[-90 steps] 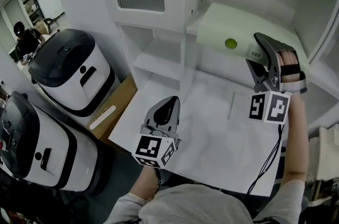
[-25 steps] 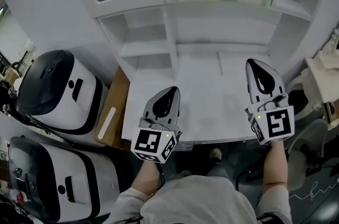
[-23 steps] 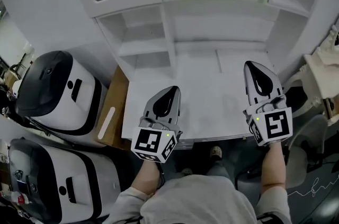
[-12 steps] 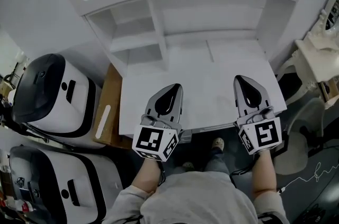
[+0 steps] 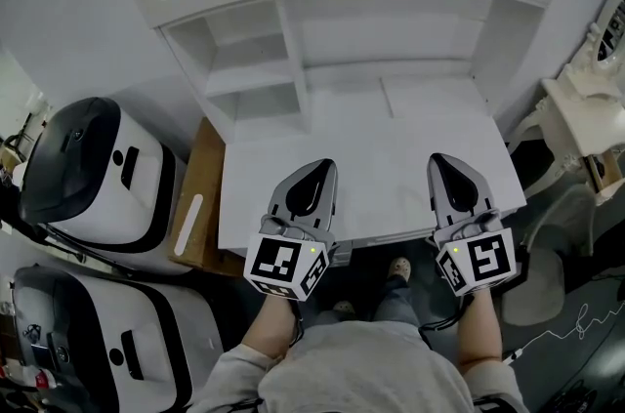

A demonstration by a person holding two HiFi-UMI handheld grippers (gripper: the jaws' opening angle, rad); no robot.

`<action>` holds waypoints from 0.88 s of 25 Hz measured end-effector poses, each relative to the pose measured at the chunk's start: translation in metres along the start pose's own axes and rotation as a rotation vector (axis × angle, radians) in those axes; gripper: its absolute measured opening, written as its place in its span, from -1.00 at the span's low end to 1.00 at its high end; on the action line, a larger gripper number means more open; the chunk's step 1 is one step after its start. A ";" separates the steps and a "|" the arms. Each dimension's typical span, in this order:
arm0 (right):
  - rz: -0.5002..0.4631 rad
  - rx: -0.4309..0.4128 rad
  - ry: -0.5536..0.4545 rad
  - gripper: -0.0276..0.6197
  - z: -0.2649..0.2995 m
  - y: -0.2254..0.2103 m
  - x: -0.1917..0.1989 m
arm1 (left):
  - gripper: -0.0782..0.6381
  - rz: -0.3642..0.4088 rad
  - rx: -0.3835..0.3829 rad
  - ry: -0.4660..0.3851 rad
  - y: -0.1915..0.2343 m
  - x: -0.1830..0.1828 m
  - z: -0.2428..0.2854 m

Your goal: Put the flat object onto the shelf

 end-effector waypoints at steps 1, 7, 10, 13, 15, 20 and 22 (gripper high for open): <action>0.003 -0.002 0.003 -0.89 0.001 0.001 0.001 | -0.74 -0.001 -0.002 0.000 0.001 0.000 -0.001; 0.006 -0.012 0.009 -0.89 0.006 0.009 0.003 | -0.74 -0.003 -0.009 -0.001 0.007 0.000 -0.002; 0.005 -0.014 0.008 -0.89 0.007 0.011 0.001 | -0.74 -0.004 -0.008 -0.004 0.008 -0.001 -0.002; 0.000 -0.019 0.011 -0.89 0.007 0.011 0.000 | -0.74 -0.005 -0.002 -0.004 0.008 -0.002 0.000; -0.002 -0.021 0.011 -0.89 0.007 0.012 0.000 | -0.74 -0.006 0.002 -0.005 0.008 -0.001 0.000; -0.001 -0.021 0.010 -0.89 0.007 0.012 -0.001 | -0.74 -0.005 0.010 -0.007 0.006 -0.002 0.001; 0.000 -0.020 0.010 -0.89 0.006 0.013 -0.002 | -0.74 -0.004 0.012 -0.009 0.006 -0.003 0.001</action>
Point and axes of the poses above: the fingertips, and each gripper's own axes: z forward along the fingers, y to its left, x out of its underside, the point moved 4 cm from there along -z, backward along the fingers, and after that the axes turned 4 degrees about y, right-handed, at the moved point
